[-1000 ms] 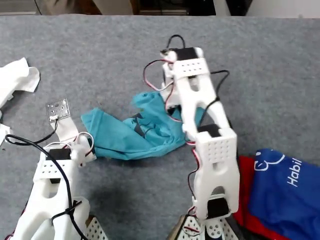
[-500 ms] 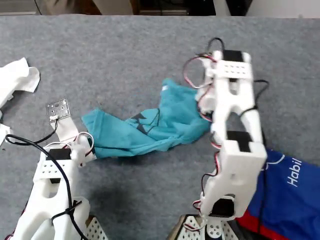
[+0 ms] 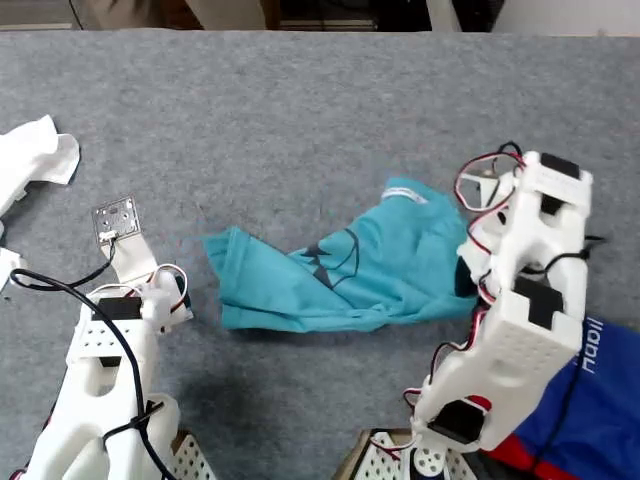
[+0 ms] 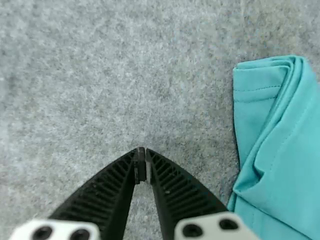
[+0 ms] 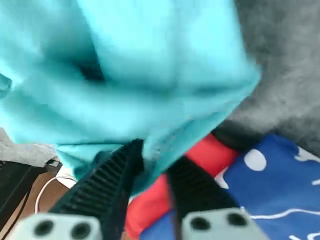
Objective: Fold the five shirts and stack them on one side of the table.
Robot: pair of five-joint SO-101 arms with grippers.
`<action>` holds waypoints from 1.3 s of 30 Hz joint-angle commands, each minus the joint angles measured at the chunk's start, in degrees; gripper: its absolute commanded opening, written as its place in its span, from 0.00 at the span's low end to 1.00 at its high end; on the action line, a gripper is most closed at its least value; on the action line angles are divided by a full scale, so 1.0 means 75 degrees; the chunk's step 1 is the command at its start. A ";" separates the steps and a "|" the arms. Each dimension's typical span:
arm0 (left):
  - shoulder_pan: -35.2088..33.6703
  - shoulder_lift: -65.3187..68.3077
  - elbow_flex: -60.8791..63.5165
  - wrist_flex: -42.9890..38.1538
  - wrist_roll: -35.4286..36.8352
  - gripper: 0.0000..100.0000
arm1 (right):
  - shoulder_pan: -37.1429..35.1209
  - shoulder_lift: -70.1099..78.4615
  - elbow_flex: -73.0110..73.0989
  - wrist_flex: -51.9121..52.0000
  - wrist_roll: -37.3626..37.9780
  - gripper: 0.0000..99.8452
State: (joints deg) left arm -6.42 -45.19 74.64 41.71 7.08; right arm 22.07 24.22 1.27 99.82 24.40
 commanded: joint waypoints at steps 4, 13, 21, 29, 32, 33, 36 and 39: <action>0.0070 -0.0076 -0.0527 0.0656 0.0035 0.02 | 0.0123 -0.1635 0.0029 -0.0023 0.0211 0.24; 0.1348 -0.0076 -0.2426 0.2766 0.0070 0.02 | -0.0674 -0.3077 0.0721 0.0211 -0.0211 0.05; 0.3118 -0.0076 -0.2590 0.2766 0.0047 0.02 | -0.1870 -0.2444 0.1026 -0.1360 -0.1817 0.14; 0.3106 -0.0064 -0.2098 0.2766 0.0023 0.02 | -0.1916 -0.1284 -0.0299 -0.1442 -0.2766 0.23; 0.2872 -0.0064 -0.2040 0.2766 -0.0059 0.02 | -0.2022 -0.0838 -0.0592 -0.1477 -0.3059 0.23; 0.2719 -0.0064 -0.2051 0.2766 -0.0129 0.02 | -0.2127 -0.0721 -0.0709 -0.1489 -0.3141 0.23; 0.2274 -0.0064 -0.1969 0.2766 -0.0188 0.02 | -0.2479 -0.0557 -0.0850 -0.1442 -0.3223 0.22; 0.1864 -0.0064 -0.1969 0.2801 -0.0188 0.02 | -0.2725 -0.0686 -0.0850 -0.1430 -0.3095 0.20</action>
State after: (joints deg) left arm 10.02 -45.19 60.13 62.55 6.02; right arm 3.78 20.00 -2.33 89.27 1.01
